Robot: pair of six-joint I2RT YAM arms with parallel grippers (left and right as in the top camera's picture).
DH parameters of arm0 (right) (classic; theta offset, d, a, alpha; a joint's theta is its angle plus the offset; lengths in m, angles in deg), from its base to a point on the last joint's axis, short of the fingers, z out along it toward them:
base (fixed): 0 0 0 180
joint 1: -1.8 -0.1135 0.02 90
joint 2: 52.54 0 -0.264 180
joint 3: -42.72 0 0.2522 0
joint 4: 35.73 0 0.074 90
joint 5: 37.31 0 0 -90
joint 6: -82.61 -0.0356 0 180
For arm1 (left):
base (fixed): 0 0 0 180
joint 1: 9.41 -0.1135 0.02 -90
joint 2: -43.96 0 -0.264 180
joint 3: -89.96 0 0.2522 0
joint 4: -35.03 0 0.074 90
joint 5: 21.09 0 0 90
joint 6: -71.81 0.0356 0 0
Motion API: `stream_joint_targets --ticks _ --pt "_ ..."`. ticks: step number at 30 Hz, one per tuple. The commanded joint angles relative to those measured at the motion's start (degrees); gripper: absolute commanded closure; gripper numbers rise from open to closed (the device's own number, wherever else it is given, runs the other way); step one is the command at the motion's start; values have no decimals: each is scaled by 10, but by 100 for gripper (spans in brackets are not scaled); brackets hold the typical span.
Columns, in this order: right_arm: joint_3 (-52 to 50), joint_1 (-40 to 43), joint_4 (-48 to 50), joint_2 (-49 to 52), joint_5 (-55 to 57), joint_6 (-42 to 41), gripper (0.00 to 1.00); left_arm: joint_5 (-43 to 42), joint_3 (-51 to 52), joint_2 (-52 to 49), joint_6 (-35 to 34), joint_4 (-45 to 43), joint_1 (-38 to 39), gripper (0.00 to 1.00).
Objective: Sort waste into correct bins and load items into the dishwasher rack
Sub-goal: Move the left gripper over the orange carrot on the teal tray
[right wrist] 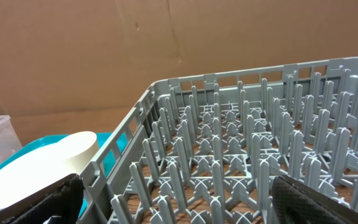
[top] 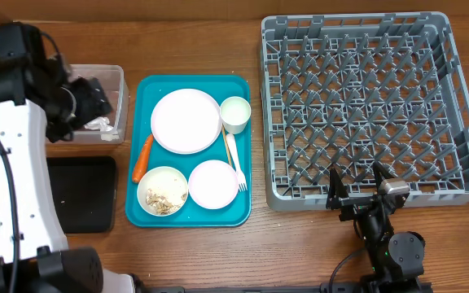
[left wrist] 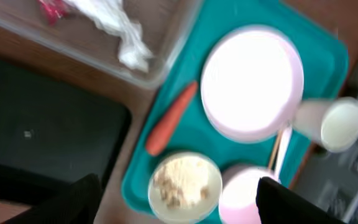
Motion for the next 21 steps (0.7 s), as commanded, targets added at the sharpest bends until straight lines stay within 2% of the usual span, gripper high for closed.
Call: stream_joint_targets --ticks 1,5,10,21 --pt "-6 2 3 -5 -3 2 0 -4 3 -10 36 29 41 18" --pt "-6 2 3 -5 -3 2 0 29 42 -10 30 13 93 19" --pt "-6 2 3 -5 -3 2 0 33 130 -10 25 -30 141 23" --pt "-6 2 3 -5 -3 2 0 36 266 -10 25 -123 150 25"
